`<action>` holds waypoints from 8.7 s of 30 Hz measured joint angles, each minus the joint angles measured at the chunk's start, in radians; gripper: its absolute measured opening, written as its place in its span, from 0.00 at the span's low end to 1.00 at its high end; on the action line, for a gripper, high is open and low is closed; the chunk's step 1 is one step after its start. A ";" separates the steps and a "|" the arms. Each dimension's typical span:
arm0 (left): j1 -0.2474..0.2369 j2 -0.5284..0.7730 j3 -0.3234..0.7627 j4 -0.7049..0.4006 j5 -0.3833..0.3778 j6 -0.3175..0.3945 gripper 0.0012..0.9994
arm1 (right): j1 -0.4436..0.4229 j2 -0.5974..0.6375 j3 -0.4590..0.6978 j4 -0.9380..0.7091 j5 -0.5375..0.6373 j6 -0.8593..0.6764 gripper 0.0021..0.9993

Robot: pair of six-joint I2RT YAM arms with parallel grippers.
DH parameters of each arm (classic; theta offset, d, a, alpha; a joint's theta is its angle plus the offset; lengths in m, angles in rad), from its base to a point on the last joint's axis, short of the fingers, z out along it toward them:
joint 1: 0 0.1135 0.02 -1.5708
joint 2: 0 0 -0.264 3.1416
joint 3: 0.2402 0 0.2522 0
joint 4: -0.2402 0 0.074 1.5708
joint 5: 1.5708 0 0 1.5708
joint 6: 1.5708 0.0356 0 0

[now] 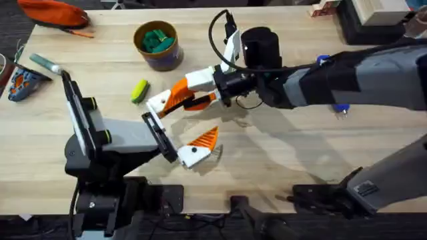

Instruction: Pick up the gripper from the table and insert it into the empty holder that is missing its gripper. Then pick up a screw, insert it into the mounting hole, and use the screwdriver to tighten it. Finally, clean up the table by picking up the vegetable and placing it into the bucket.

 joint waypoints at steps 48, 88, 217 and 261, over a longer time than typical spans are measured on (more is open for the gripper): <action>-0.015 -0.013 0.001 -0.009 0.076 0.041 0.99 | -0.004 -0.105 -0.015 -0.077 0.079 -0.046 0.92; -0.015 -0.013 0.001 -0.010 0.077 0.041 0.99 | -0.362 -0.675 -0.015 -0.828 0.628 -0.917 0.94; -0.015 -0.013 0.001 -0.010 0.077 0.041 0.99 | -0.099 0.378 1.015 -1.688 1.041 -1.736 0.46; -0.015 -0.013 0.001 -0.010 0.077 0.041 0.99 | -0.096 0.381 1.077 -1.730 0.995 -1.713 0.35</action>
